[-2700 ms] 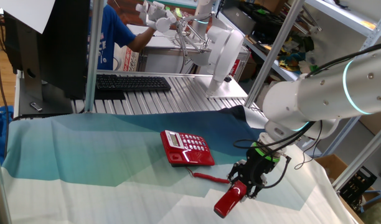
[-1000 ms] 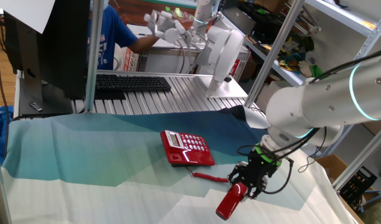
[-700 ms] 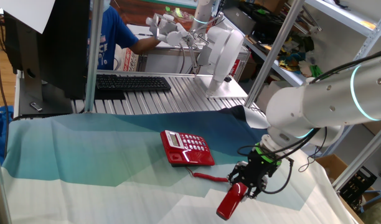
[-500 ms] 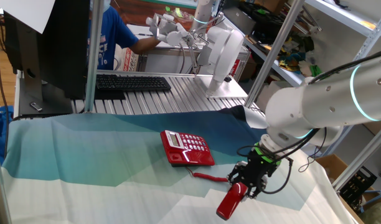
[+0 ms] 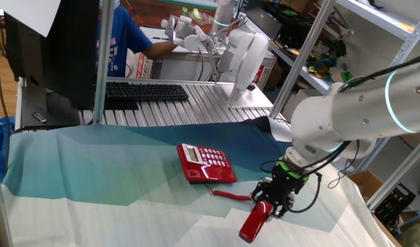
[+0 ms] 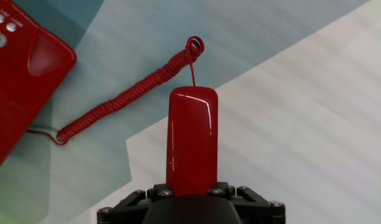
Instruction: Place the handset of the telephone on the corresponding phone cradle
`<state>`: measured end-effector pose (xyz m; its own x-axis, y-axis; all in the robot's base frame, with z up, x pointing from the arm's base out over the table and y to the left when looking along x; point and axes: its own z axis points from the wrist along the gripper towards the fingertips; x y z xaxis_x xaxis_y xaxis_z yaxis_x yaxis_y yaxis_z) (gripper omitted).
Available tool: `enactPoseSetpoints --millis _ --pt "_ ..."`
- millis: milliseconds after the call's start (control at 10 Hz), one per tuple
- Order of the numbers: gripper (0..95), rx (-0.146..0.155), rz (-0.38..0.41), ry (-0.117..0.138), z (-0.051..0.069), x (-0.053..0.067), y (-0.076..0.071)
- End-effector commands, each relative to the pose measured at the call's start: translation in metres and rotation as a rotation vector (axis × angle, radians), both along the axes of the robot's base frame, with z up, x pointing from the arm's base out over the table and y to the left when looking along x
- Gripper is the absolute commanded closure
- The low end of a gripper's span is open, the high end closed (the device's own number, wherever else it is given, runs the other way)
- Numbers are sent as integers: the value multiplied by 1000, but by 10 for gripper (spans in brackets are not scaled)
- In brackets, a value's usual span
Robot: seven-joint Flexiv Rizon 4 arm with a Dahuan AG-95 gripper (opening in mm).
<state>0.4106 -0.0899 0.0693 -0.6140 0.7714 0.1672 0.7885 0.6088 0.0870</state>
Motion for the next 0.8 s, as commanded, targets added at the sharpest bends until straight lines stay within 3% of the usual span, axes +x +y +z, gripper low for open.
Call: enactPoseSetpoints --millis 100,400,800 --pt "950 -2 -24 1 4 8 1" --pt "950 1 -94 39 17 39 5" --pt "950 0 -159 52 14 64 11"
